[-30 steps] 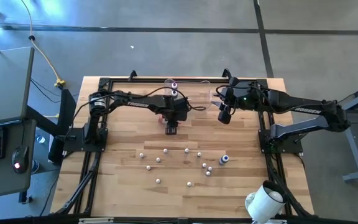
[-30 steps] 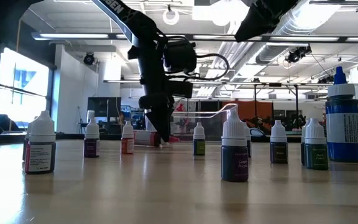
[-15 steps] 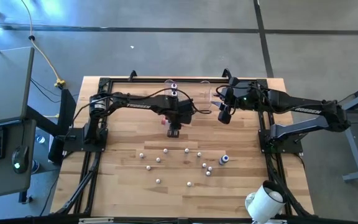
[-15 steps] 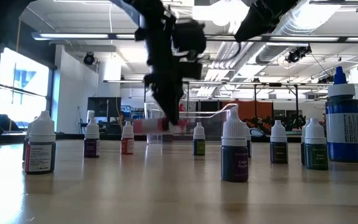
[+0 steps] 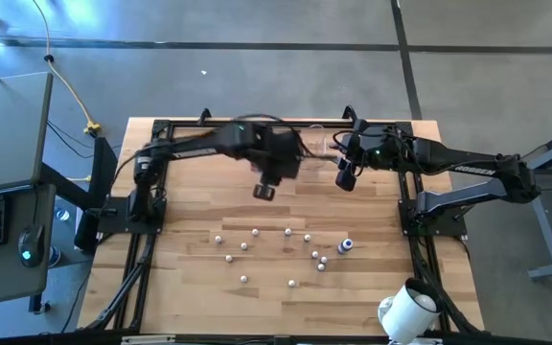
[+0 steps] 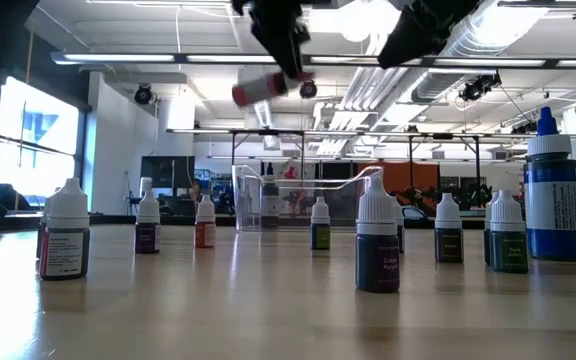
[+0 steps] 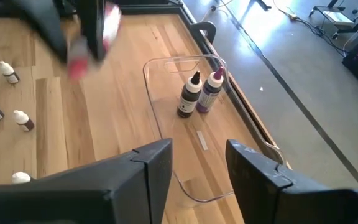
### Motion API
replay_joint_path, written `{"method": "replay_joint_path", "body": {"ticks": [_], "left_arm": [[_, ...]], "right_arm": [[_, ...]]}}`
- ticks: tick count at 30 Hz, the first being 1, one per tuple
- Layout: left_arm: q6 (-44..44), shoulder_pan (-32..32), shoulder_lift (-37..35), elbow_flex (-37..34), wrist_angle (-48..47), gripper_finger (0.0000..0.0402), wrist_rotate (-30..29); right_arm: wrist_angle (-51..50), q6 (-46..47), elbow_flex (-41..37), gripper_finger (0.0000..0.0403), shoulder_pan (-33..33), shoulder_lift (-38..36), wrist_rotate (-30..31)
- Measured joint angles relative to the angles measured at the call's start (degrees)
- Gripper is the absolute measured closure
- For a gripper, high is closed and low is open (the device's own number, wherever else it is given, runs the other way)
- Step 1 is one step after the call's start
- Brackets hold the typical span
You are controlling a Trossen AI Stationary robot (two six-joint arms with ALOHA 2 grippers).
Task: Pick & Place food coloring
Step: Put the pink food coloring into the transparent bin
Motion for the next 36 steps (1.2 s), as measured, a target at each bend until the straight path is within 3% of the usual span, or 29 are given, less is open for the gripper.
{"method": "replay_joint_path", "body": {"ticks": [4, 8, 11, 14, 20, 24, 31, 36], "left_arm": [[-1.36, 1.45, -4.59, 2.94, -5.06, 0.0295, -1.64], [-2.42, 4.29, -10.36, 0.81, -6.48, 0.0295, 2.47], [-2.46, 7.32, -14.30, -2.96, -5.69, 0.0296, 6.31], [1.17, 10.51, -17.58, -9.50, 1.00, 0.0296, 9.33], [9.69, 16.10, -20.43, -26.93, 25.99, 0.0296, 26.19], [8.80, 19.56, -20.18, -40.06, 44.75, 0.0296, 32.70], [0.29, 21.93, -19.84, -58.94, 77.52, 0.0296, 33.67], [-4.68, 21.67, -19.87, -67.76, 92.99, 0.0296, 31.78]], "right_arm": [[-0.52, 0.39, 0.00, 0.0260, -0.02, -0.02, 0.01], [-0.91, 1.43, 0.00, 0.0260, 0.00, -0.02, 0.02], [-0.92, 1.51, 0.00, 0.0261, -0.02, -0.02, 0.02], [-0.93, 1.69, 0.00, 0.0261, -0.02, -0.02, 0.02], [-0.89, 2.64, 0.00, 0.0261, -0.01, -0.02, 0.02], [-0.86, 2.60, 0.00, 0.0261, 0.00, -0.02, 0.02], [-0.86, 2.52, 0.00, 0.0260, -0.02, -0.02, 0.22], [-0.84, 2.43, 0.00, 0.0260, -0.01, -0.02, 0.31]]}}
